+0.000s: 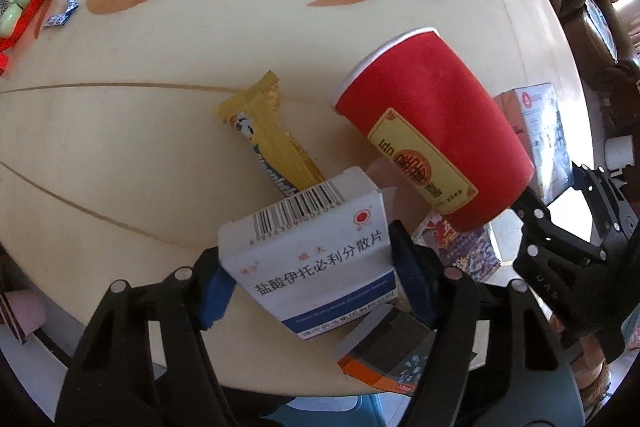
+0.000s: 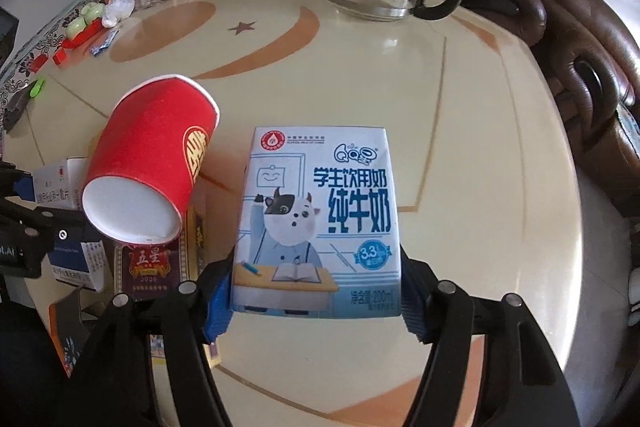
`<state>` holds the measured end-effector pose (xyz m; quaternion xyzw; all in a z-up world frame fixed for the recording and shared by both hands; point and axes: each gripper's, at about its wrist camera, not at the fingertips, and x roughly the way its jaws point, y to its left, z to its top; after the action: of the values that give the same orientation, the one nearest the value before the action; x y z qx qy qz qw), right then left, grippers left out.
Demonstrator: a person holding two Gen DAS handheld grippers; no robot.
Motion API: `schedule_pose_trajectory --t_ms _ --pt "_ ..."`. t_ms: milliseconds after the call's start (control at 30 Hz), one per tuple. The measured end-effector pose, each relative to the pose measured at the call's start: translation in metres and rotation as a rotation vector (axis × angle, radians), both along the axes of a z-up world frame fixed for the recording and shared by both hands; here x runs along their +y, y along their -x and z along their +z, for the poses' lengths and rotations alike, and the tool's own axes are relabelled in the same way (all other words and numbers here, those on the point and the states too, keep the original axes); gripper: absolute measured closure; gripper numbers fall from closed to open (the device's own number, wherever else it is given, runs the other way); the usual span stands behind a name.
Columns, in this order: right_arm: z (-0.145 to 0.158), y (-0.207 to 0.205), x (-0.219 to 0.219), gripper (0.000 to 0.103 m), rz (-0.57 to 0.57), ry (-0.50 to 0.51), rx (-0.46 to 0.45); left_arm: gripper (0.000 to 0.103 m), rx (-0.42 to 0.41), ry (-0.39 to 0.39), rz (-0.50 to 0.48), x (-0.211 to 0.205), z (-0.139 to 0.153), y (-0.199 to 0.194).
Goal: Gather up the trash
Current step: 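Grasp the white medicine box with the left tool while the right tool grasps the milk carton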
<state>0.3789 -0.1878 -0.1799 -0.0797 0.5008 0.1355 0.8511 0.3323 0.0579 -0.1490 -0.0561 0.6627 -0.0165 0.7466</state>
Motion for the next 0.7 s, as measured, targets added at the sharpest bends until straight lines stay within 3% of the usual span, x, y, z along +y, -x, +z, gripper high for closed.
schedule_pose_trajectory --t_ms 367,700 --pt "0.027 0.012 -0.019 0.038 -0.064 0.011 -0.049 0.035 -0.049 0.040 0.064 0.027 0.021 0.019" --pt "0.060 0.034 -0.022 0.039 -0.081 0.020 -0.095 0.035 -0.102 0.032 0.047 0.023 0.059 0.039"
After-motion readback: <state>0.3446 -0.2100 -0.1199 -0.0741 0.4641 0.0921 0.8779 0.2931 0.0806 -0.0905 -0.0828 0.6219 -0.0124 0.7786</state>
